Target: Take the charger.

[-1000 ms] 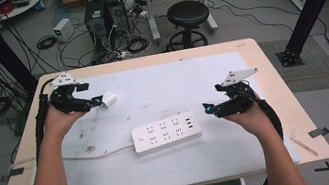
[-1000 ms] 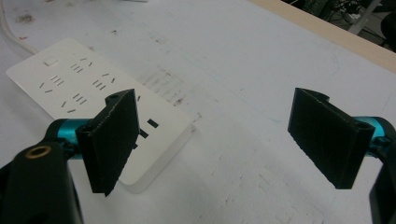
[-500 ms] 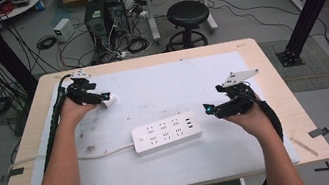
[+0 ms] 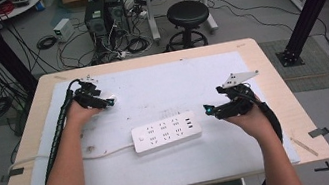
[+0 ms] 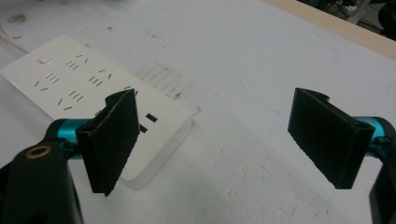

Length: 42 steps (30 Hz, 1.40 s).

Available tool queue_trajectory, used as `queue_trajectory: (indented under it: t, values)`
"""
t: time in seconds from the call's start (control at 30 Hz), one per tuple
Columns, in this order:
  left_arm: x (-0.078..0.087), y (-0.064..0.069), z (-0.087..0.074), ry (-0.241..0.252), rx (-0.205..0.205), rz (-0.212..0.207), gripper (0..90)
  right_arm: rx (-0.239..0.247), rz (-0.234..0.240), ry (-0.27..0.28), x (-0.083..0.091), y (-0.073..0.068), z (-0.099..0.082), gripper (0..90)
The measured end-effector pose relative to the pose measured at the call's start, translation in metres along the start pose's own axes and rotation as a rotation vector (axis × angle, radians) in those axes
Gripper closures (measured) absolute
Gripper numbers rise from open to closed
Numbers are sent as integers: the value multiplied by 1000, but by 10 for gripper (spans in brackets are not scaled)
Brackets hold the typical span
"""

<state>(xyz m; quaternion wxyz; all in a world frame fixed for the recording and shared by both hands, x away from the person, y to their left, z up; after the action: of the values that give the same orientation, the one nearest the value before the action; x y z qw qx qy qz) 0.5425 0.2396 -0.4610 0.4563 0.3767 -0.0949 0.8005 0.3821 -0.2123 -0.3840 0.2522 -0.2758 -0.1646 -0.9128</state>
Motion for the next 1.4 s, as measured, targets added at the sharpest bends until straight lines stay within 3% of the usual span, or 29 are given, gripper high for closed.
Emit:
queue_trajectory:
  t: [0.43, 0.7, 1.03, 1.23, 1.4]
  values:
    - [-2, -1, -2, -11, -3, 11, 249, -3, 2, 3, 0, 0, 1, 169]
    - [-5, 0, -4, -22, -16, -7, 298, -6, 3, 1, 0, 1, 1, 169]
    - [-6, 1, -5, -36, -24, -11, 422, -7, 4, -2, -1, 1, 0, 169]
    - [-5, 2, -4, -45, -35, 3, 424, -6, 4, -4, -1, 1, 0, 169]
    - [4, 8, 2, -15, -55, -2, 425, -7, 5, -1, -1, 1, 0, 169]
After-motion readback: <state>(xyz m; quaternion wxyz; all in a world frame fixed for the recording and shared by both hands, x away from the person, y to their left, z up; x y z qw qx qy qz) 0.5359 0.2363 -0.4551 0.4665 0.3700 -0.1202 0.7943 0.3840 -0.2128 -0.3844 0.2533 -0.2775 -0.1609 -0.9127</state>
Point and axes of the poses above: each handheld gripper's, and its own axes: x roughly backward along the jaws, z roughly out of its top, y roughly to its right, the point moved 4 cm from there along -x, roughly forward along the jaws, and after that the axes turned 14 degrees about -z, right-handed, at the moved point
